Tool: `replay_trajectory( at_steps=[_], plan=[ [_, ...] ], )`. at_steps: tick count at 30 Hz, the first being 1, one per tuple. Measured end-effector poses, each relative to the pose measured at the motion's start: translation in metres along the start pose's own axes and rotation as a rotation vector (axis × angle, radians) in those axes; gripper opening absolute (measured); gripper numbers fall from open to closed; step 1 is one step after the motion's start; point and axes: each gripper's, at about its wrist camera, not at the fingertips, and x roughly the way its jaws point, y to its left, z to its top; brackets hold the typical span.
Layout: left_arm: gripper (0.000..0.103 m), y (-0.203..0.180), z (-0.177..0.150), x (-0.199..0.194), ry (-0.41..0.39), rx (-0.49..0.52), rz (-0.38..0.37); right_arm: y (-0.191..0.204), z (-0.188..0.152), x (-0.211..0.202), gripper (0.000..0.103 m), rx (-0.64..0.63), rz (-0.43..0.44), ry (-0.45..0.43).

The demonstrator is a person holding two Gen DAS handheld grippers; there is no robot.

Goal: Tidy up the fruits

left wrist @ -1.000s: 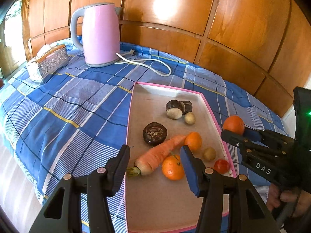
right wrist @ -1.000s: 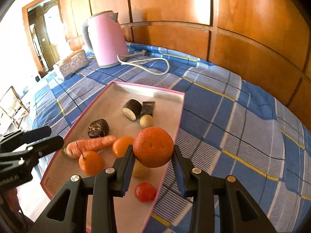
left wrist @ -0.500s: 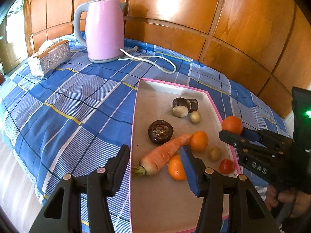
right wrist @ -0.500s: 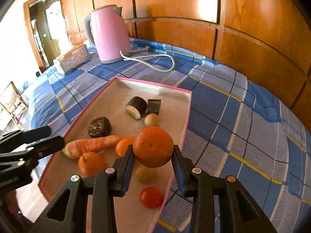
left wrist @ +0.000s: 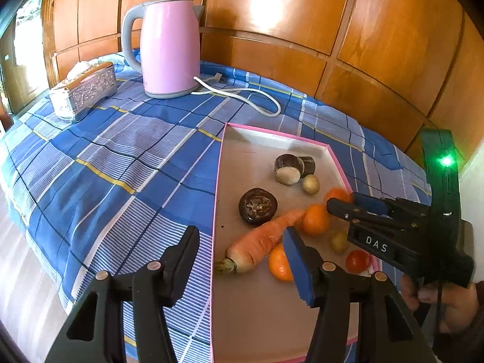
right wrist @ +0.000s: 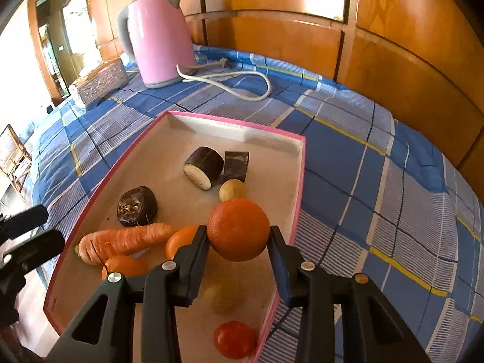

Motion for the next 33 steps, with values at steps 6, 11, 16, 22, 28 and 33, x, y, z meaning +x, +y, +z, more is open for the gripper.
replay_trajectory(
  at_steps=[6,11,16,22,28,33],
  plan=[
    [0.068,-0.002,-0.001,-0.007,-0.029,0.006,0.021,0.002,-0.005,-0.009,0.042,0.009,0.022,-0.016],
    [0.076,-0.005,-0.001,-0.017,-0.059,0.014,0.02,0.008,-0.014,-0.032,0.042,0.01,0.01,-0.075],
    [0.09,-0.012,-0.004,-0.032,-0.1,0.031,0.022,0.01,-0.031,-0.059,0.042,0.05,-0.032,-0.132],
    [0.103,-0.02,-0.011,-0.048,-0.138,0.038,0.013,0.011,-0.053,-0.081,0.042,0.093,-0.085,-0.171],
    [0.103,-0.026,-0.015,-0.056,-0.144,0.037,0.01,0.012,-0.065,-0.092,0.042,0.097,-0.098,-0.186],
    [0.103,-0.032,-0.016,-0.058,-0.148,0.046,0.068,0.013,-0.068,-0.095,0.042,0.095,-0.098,-0.196]
  ],
)
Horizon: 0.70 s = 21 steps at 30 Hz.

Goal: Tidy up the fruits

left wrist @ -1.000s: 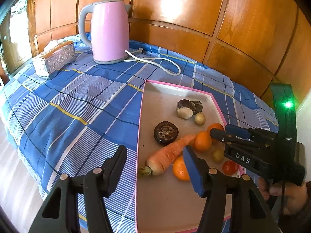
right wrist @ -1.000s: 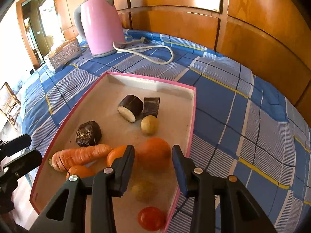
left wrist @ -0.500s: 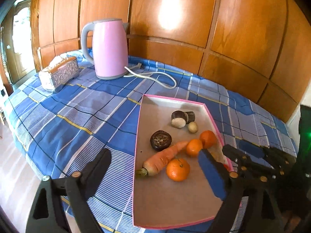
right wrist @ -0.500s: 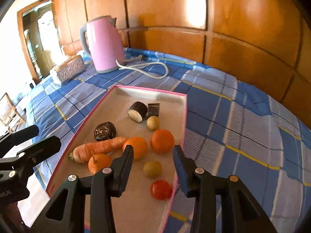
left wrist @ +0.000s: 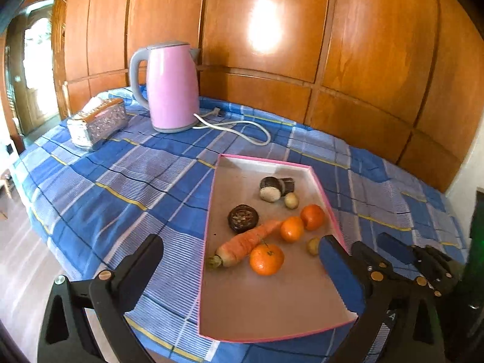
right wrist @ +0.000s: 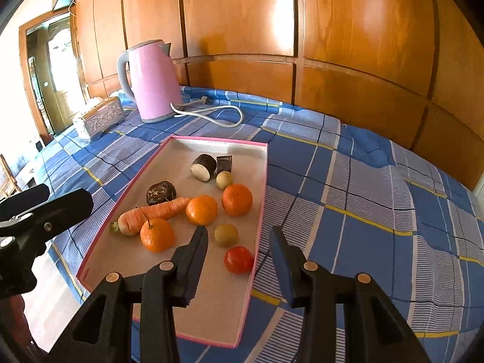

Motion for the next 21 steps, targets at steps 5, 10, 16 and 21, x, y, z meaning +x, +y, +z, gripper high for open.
replay_trajectory(
  at_steps=[5,10,16,21],
  plan=[
    [0.103,-0.0028,-0.0028,0.0021,0.008,0.006,0.039,-0.0008,-0.002,-0.0002,0.042,0.004,0.006,0.001],
    [0.103,-0.0035,-0.0031,0.0035,0.006,0.007,0.042,-0.0016,-0.0028,-0.0005,0.042,0.007,0.01,0.001],
    [0.103,-0.0039,-0.003,0.0042,0.003,0.004,0.041,-0.0007,-0.0025,-0.0005,0.042,0.0,0.009,-0.007],
    [0.103,-0.0035,-0.0026,0.0029,-0.005,0.003,0.039,-0.0006,-0.0022,0.0007,0.042,-0.002,0.012,-0.003]
  ],
)
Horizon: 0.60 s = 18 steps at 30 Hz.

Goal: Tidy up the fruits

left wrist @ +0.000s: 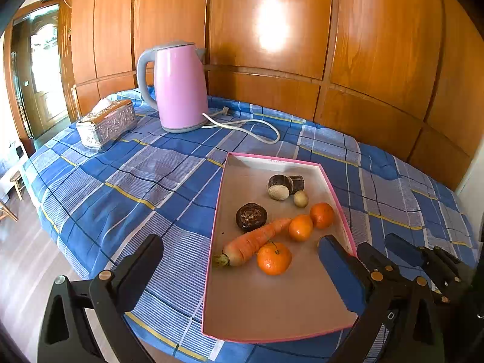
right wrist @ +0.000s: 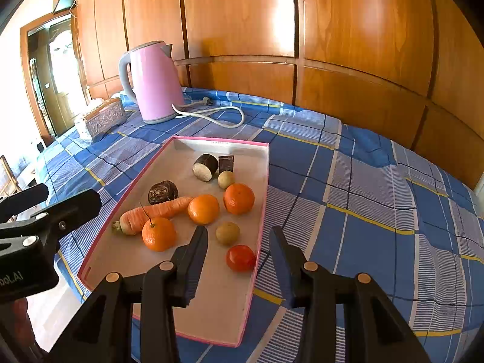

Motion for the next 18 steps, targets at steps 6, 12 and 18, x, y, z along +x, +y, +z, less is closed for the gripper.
replay_trajectory(
  at_steps=[6,12,18],
  plan=[
    [0.103,-0.0001,0.0008,-0.0003,-0.002,0.0,-0.001,0.0007,-0.0001,0.0016,0.042,-0.002,0.003,0.005],
    [0.103,-0.0006,-0.0006,0.0009,0.004,-0.001,0.005,0.0012,-0.0006,0.0028,0.042,-0.007,0.003,0.006],
    [0.103,0.0,-0.0011,0.0017,0.004,-0.002,0.003,0.0007,-0.0019,0.005,0.042,-0.007,0.006,0.013]
  ],
)
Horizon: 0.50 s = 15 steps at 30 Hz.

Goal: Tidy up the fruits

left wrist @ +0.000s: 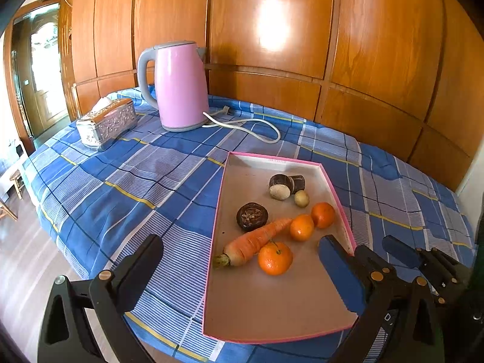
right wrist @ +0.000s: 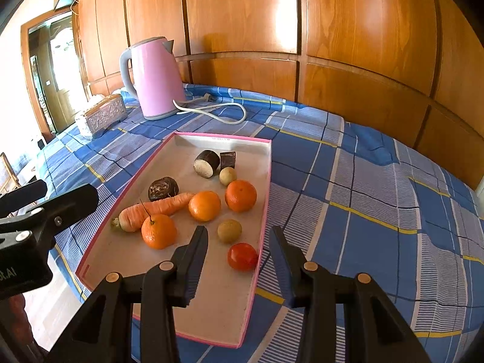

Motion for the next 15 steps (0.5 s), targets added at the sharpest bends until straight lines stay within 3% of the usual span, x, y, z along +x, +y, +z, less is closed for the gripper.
replay_trajectory(
  at_steps=[15],
  plan=[
    [0.103,0.0075,-0.0001,0.0031,0.002,-0.039,0.008,-0.0042,-0.0013,0.0029,0.042,0.011,0.001,0.003]
  ],
)
